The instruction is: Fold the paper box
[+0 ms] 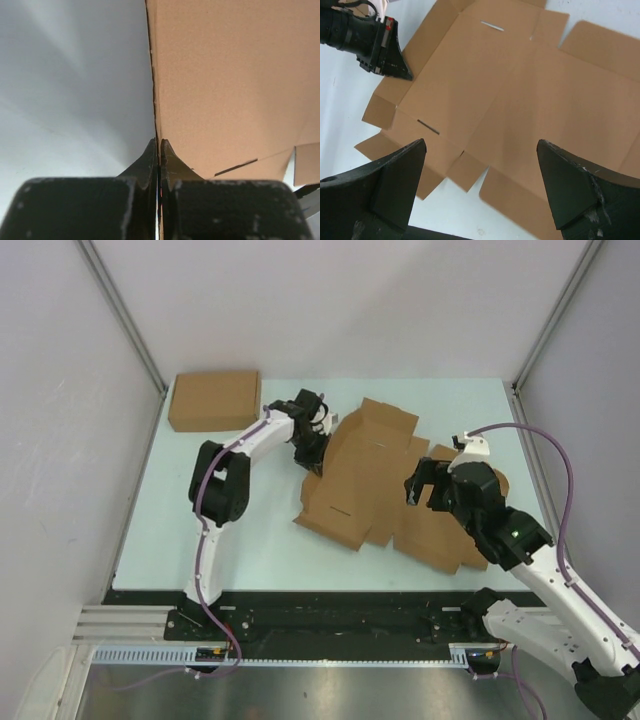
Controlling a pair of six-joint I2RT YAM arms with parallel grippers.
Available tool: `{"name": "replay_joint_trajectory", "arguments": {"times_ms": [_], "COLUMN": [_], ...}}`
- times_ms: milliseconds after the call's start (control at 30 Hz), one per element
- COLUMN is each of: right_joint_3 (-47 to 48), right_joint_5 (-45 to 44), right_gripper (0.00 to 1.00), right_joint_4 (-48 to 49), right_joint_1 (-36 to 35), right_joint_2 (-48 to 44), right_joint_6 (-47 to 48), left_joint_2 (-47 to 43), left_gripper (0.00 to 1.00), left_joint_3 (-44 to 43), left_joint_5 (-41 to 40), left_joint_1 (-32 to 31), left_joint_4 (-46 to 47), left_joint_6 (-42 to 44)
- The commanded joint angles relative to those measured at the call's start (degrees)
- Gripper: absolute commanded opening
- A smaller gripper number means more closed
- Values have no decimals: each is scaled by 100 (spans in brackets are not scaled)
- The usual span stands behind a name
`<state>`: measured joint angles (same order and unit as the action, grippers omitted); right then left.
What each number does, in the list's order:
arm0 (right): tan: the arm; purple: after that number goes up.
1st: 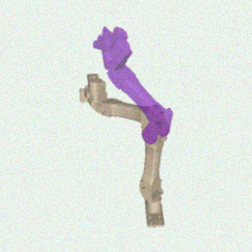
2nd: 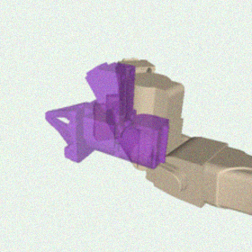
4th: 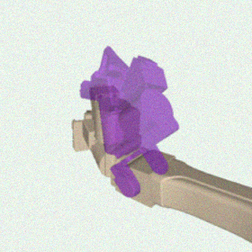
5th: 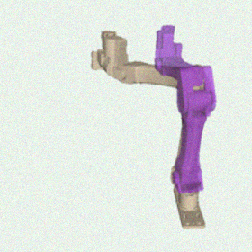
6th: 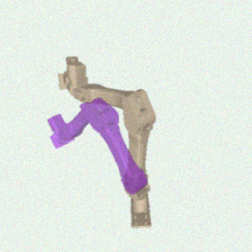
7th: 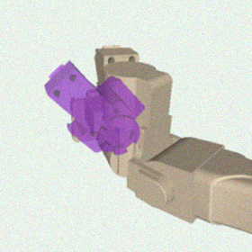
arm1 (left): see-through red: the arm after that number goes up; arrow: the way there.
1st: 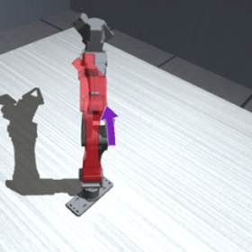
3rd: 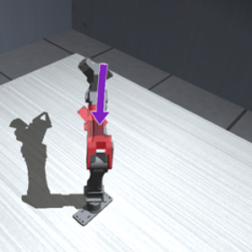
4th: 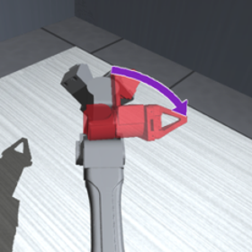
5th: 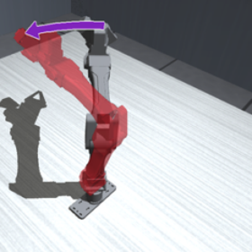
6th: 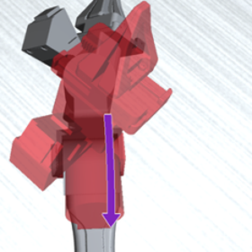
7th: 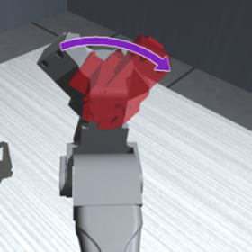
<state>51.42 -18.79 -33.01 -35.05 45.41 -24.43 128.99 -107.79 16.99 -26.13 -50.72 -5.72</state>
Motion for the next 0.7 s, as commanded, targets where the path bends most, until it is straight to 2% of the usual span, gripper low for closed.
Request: {"name": "replay_joint_trajectory", "arguments": {"times_ms": [0, 100, 133, 200, 233, 267, 367, 433, 567, 633, 667], "right_joint_3": [35, 35, 52, 61, 70, 70, 70, 79, 70, 70, 70], "right_joint_5": [217, 296, 297, 297, 262, 227, 165, 138, 103, 16, -11], "right_gripper": [100, 99, 99, 99, 99, 99, 99, 100, 100, 100, 100], "right_joint_4": [85, 94, 67, 6, -21, -29, -73, -65, -12, 23, 49], "right_joint_1": [51, 51, 51, 59, 51, 51, 51, 59, 51, 51, 51], "right_joint_2": [29, 82, 91, 152, 179, 188, 240, 284, 337, 355, 407], "right_joint_6": [-176, -177, -159, -124, -106, -80, -89, -97, -89, -71, -80], "left_joint_2": [-278, -217, -190, -94, -67, -49, -372, -619, -1514, -1980, -2548], "left_gripper": [2, 5, 11, 15, 34, 43, 61, 67, 69, 72, 73], "left_joint_3": [56, -66, -102, -163, -225, -243, -234, -190, -225, 230, 884], "left_joint_5": [104, -912, -1204, -1951, -2572, -2883, -3447, -3624, -4053, -4151, -4212], "left_joint_1": [-182, -182, -182, -182, -182, -182, -182, -182, -182, -182, -182], "left_joint_4": [-166, -236, -263, -289, -324, -325, -132, 70, 308, 640, 816], "left_joint_6": [809, 826, 783, 712, 608, 459, 230, 98, -394, -1006, -1271]}}
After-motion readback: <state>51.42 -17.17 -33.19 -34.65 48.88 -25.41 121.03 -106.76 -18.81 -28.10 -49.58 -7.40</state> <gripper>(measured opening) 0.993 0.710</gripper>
